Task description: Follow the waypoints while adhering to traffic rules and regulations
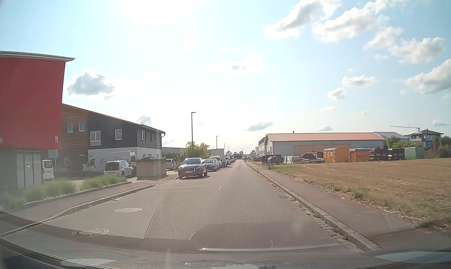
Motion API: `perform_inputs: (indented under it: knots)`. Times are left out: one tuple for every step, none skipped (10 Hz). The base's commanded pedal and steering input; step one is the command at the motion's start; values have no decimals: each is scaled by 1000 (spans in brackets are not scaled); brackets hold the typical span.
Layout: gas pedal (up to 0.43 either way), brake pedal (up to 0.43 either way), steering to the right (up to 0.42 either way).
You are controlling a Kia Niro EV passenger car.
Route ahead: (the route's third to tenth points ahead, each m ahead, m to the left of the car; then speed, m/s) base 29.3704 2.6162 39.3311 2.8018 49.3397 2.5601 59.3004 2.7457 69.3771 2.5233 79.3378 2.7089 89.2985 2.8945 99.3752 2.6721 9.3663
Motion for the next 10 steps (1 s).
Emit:
perform_inputs:
  knots:
    - [157,12,2]
    - [150,12,1]
    - [150,12,1]
    - [138,12,1]
    - [138,12,1]
    - [138,12,1]
    - [138,12,-1]
    - [130,12,-4]
    - [130,12,-5]
    - [130,12,-5]
